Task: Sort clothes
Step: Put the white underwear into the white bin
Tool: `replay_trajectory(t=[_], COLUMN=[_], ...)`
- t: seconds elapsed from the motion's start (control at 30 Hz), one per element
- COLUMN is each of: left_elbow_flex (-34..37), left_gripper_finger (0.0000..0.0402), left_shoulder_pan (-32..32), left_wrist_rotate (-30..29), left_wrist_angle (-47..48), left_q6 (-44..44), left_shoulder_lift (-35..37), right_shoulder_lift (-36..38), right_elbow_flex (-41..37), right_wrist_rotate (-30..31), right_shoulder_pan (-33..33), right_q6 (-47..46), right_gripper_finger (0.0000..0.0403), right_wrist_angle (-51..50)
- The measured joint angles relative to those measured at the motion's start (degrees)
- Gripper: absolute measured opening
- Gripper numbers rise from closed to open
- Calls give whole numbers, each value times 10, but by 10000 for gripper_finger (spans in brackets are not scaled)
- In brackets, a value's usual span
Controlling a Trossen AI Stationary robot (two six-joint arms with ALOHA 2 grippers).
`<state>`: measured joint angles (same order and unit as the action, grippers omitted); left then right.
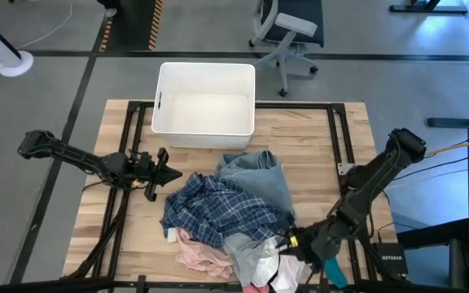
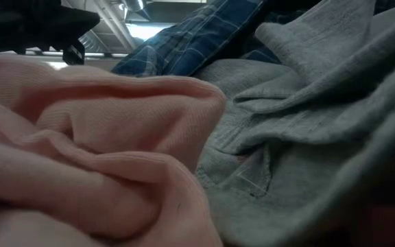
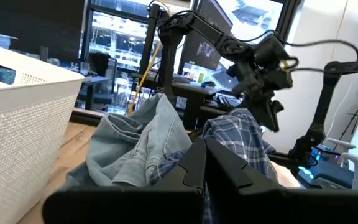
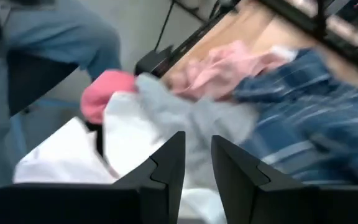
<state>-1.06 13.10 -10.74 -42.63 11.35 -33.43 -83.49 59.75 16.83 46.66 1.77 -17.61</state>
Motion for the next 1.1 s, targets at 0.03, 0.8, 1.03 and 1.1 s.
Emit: replay_trajectory(t=[0.03, 0.8, 1.03, 1.1], left_elbow_flex=[0, 0, 0, 0], left_gripper_finger=[0, 0, 0, 0], left_shoulder_pan=[0, -1, -1, -1], left_wrist_rotate=[0, -14, -13, -13], left_wrist_angle=[0, -30, -30, -30], left_q6=[-4, -55, -51, -51], left_shoulder_lift=[0, 1, 1, 1], right_shoulder_lift=[-9, -74, -74, -74], right_elbow_flex=[0, 94, 181, 186], right_wrist_rotate=[0, 10, -39, -60], right_shoulder_pan=[0, -245, -188, -161], right_q6=[-6, 221, 130, 81], right_gripper_finger=[97, 99, 161, 181], right_wrist_angle=[-5, -100, -282, -312])
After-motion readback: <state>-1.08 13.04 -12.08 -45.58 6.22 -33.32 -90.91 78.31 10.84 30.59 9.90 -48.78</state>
